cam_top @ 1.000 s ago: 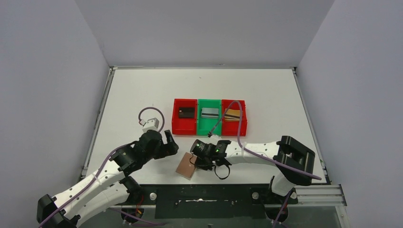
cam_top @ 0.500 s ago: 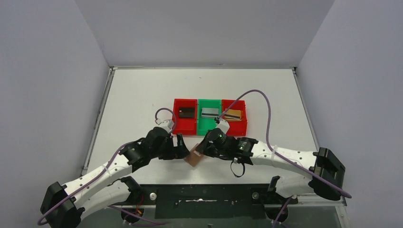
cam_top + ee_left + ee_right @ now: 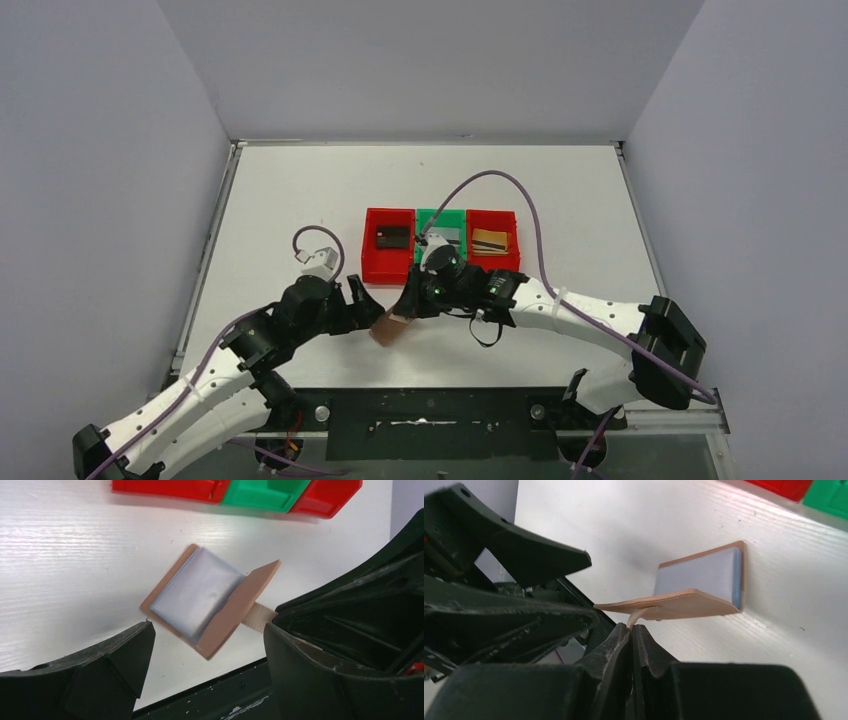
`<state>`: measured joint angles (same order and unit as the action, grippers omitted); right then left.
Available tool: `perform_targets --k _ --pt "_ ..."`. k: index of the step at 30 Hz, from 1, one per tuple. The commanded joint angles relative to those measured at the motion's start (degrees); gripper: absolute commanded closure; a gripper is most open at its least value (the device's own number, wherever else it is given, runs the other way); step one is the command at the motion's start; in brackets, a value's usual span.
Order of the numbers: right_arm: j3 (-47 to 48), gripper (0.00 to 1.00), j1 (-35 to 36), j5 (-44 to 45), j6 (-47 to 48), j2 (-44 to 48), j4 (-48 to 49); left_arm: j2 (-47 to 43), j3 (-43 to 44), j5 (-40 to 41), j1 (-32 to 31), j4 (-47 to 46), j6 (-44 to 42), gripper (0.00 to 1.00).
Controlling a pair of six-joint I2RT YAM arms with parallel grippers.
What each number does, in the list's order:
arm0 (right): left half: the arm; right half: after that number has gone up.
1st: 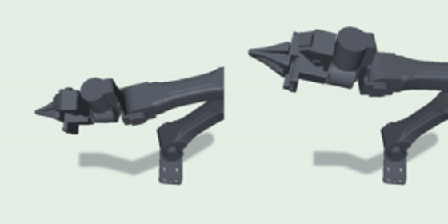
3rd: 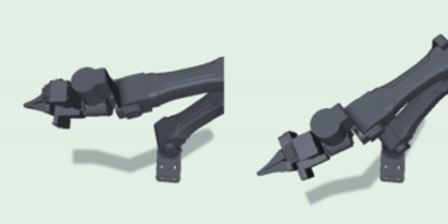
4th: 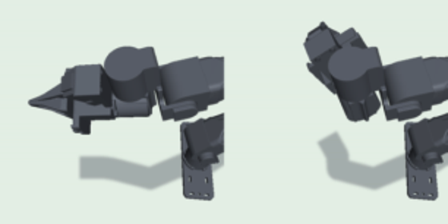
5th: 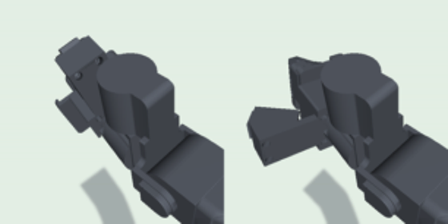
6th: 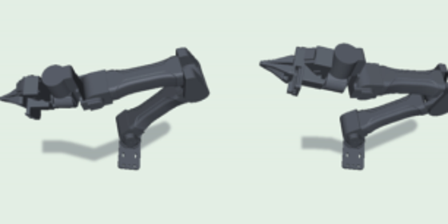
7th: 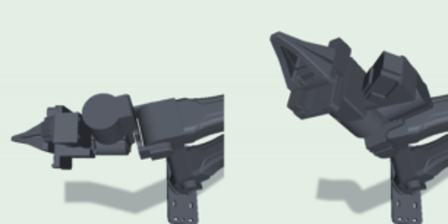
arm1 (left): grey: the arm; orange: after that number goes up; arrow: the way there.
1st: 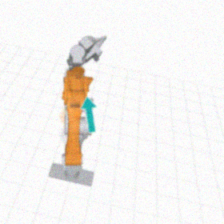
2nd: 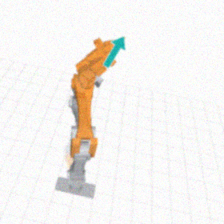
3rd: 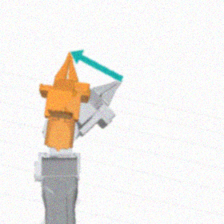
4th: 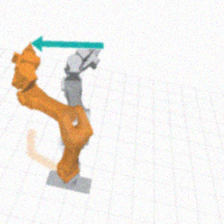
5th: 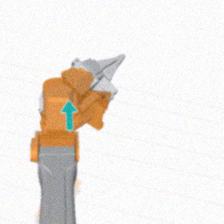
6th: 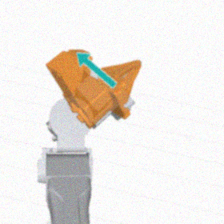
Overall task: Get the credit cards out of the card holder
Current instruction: Open the card holder at the center of the board, then remove the credit card from the card holder.
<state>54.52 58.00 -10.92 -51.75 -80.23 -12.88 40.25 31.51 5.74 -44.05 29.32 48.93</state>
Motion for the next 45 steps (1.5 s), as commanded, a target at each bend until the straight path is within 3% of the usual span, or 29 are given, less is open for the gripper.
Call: perform_targets --k 1,5,10,20,32,36,41,45 --pt "1.8 0.94 0.0 -7.4 7.7 0.8 3.4 -4.3 2.1 4.9 0.5 2.0 1.5 0.2" --pt "-1.2 0.93 -0.6 -8.0 10.4 2.8 2.2 -5.1 2.3 4.2 0.5 1.7 1.1 0.2" --pt "-4.7 0.93 -2.4 0.4 11.3 3.4 -6.9 -2.4 1.3 -0.3 0.5 -2.0 0.0 0.21" --pt "-12.8 0.91 -3.7 5.9 6.7 7.5 -5.3 6.6 0.5 -11.7 0.4 -10.2 -2.2 0.26" --pt "-13.8 0.89 -6.7 17.3 -1.4 4.8 -12.9 9.6 -0.4 -14.5 0.2 -12.6 -1.8 0.29" --pt "-14.1 0.84 -6.7 16.9 -3.7 2.2 -12.4 10.8 -0.5 -14.9 0.2 -12.4 -1.7 0.29" --pt "-10.1 0.81 -5.4 24.8 -11.5 -2.5 -22.9 11.0 -0.5 -14.6 0.2 -11.8 -1.5 0.29" --pt "-5.6 0.63 -1.5 30.1 -14.0 -3.4 -28.7 11.0 -0.7 -14.2 0.2 -11.2 -1.4 0.29"
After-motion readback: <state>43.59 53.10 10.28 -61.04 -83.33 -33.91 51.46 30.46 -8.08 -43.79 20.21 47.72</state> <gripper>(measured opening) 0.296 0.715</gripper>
